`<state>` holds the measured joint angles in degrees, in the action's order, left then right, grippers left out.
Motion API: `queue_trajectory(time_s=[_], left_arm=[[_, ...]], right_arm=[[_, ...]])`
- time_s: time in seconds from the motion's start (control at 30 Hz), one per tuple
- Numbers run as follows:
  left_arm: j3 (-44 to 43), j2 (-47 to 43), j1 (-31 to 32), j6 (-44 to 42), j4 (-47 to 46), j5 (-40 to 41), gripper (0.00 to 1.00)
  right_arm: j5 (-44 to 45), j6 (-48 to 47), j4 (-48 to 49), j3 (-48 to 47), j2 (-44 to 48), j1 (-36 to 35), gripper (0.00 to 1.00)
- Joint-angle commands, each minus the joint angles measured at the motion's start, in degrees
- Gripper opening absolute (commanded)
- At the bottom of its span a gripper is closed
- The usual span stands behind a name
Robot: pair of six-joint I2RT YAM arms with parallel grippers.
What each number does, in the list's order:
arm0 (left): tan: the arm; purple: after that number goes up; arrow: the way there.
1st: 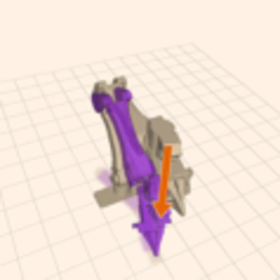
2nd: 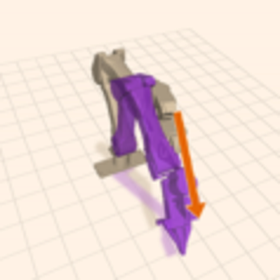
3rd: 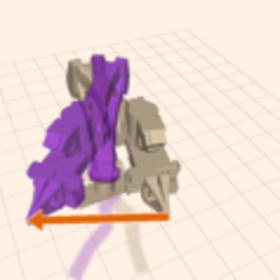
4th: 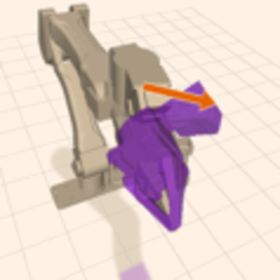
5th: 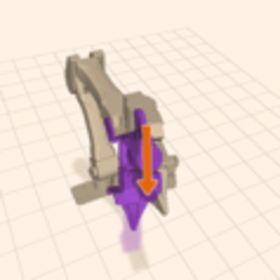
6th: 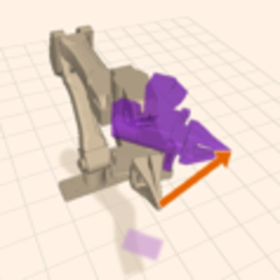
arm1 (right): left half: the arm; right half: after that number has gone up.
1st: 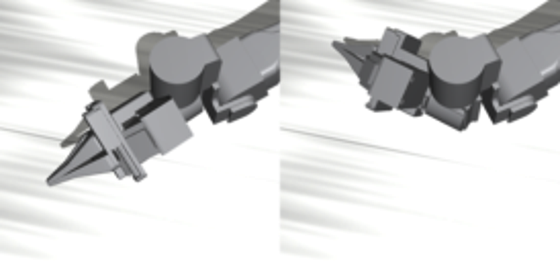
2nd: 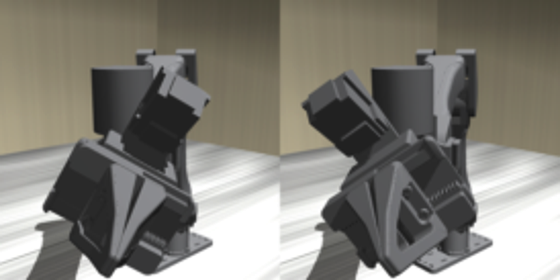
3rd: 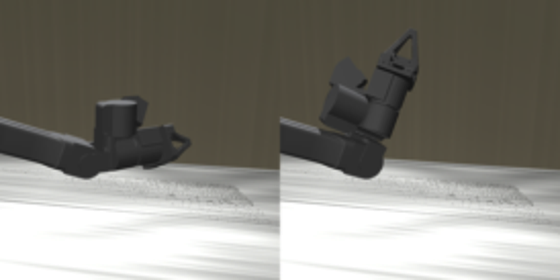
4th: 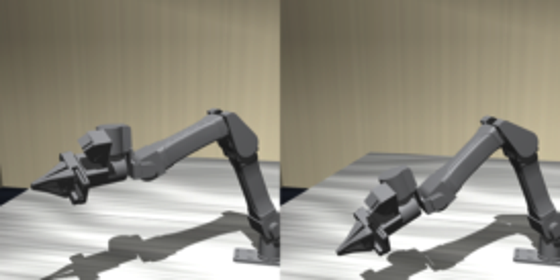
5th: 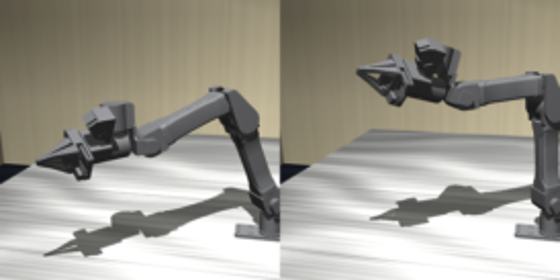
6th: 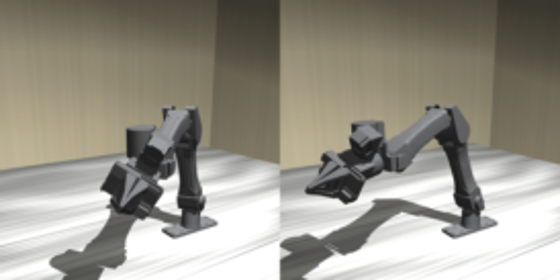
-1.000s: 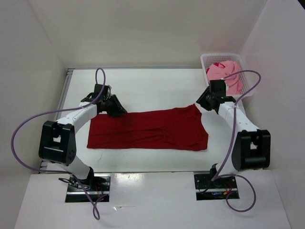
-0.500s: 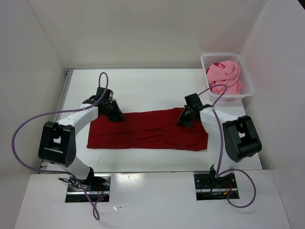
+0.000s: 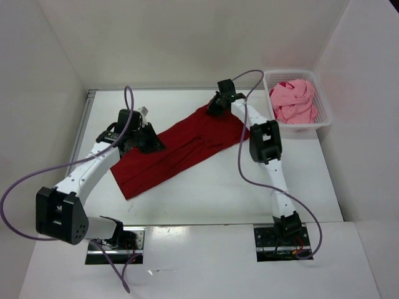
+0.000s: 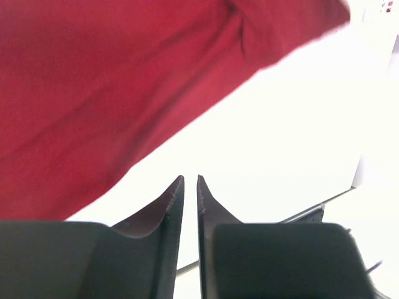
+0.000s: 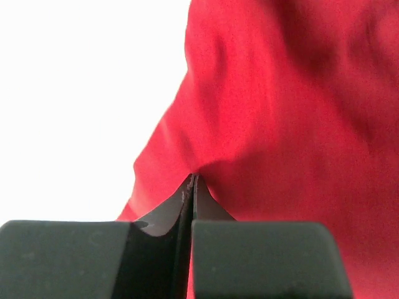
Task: Fold and stack the t-shirts
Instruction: Rotate the tshirt 90 degrees
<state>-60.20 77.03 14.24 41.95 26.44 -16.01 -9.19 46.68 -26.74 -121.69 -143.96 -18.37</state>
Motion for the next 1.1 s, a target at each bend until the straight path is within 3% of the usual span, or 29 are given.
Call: queue_trajectory(time_s=[0.0,0.03,0.07,0.1,0.17,0.27,0.3,0.33,0.37,0.43,0.53,0.57,0.6,0.7,1.07], left_arm=[[0.5,-2.6,0.2,-1.3,3.3,1.2,0.21],[0.0,-3.2,-0.4,-1.3,3.4,1.8,0.23],[-0.6,-3.2,-0.4,-1.3,4.1,1.8,0.24],[-0.6,-3.7,-0.4,-1.3,4.1,1.8,0.26],[-1.3,-3.7,-1.0,-1.3,4.1,2.3,0.31],[-1.9,-3.7,-2.2,-1.9,4.7,2.3,0.35],[-2.5,-3.2,-2.2,-2.6,4.7,2.3,0.37],[-2.5,-3.2,-2.8,-2.6,4.7,2.3,0.38],[-2.5,-2.7,-3.9,-3.1,4.7,2.3,0.40],[-2.5,-2.7,-5.0,-3.7,4.7,1.8,0.42],[-2.5,-2.1,-5.8,-4.9,4.7,1.2,0.42],[-2.5,-2.1,-6.3,-5.0,4.7,0.6,0.42],[-1.9,-2.1,-6.3,-5.0,4.7,0.6,0.42],[-1.9,-1.4,-6.3,-5.0,4.2,-0.8,0.42],[-0.9,-2.0,-6.3,-5.0,4.1,-1.9,0.42]], right_arm=[[-4.4,-2.1,-18.4,-48.3,-20.2,-1.5,0.04],[-8.1,-1.2,-19.8,-50.4,-21.9,-1.5,0.08],[-11.3,1.4,-11.2,-42.6,-13.0,-0.8,0.08],[-11.4,0.6,-9.7,-37.1,-9.2,-0.8,0.08],[-5.0,-6.5,-10.7,-29.8,-2.8,-2.5,0.11],[-3.4,-11.2,-11.2,-20.0,8.5,-2.5,0.26],[-4.1,-11.2,-8.4,-14.6,17.1,-2.5,0.29],[-5.6,-11.2,-4.3,-0.3,22.2,-2.5,0.38],[-5.6,-11.2,-0.4,6.8,26.9,-2.5,0.42],[-5.6,-10.6,4.8,22.5,36.9,-2.5,0.44],[-3.0,-11.7,5.8,38.2,43.4,-2.5,0.22],[-2.2,-12.4,5.8,41.2,44.1,-2.0,0.08],[-1.7,-12.4,6.4,43.6,44.1,-1.2,0.01],[0.9,-12.4,8.1,49.5,44.6,2.0,0.00],[5.4,-14.1,8.6,46.1,31.2,8.8,0.00]])
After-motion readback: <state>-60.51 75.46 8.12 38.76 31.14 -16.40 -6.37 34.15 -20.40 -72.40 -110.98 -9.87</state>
